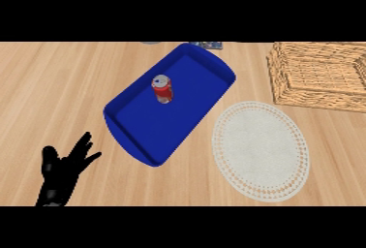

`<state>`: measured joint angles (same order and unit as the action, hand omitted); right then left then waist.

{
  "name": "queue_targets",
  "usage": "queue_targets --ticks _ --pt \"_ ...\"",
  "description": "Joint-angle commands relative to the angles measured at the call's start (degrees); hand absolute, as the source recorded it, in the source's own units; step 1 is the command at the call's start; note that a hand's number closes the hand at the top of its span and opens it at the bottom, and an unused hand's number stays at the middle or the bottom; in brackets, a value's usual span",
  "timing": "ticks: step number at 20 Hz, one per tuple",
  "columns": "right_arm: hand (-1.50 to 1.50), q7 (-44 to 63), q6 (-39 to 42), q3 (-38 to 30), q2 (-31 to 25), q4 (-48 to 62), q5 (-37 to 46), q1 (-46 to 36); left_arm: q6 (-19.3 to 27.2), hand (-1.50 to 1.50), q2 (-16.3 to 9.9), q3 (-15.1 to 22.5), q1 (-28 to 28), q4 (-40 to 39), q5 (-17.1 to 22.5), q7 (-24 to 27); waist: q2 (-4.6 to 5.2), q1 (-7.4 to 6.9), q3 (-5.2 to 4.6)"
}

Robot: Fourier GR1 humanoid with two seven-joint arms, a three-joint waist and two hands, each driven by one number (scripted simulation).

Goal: Pick the tomato from the placemat and place it in the basket

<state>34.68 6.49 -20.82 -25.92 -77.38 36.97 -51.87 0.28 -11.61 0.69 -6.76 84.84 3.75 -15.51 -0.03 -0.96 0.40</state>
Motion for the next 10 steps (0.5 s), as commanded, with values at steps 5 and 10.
queue_targets --ticks 5,10 --pt "1.5 -13.56 -7.75 -2.92 -0.99 17.47 -1.6 0.01 0.5 0.0 1.11 -0.65 3.25 -5.67 -0.56 -1.86 0.46 0.26 -0.38" --pt "1.5 -16.86 -9.54 -9.07 -2.36 25.44 -7.47 -2.13 -0.37 0.0 0.44 -0.29 -0.68 -2.0 -0.79 -1.8 0.42 -0.11 -0.35"
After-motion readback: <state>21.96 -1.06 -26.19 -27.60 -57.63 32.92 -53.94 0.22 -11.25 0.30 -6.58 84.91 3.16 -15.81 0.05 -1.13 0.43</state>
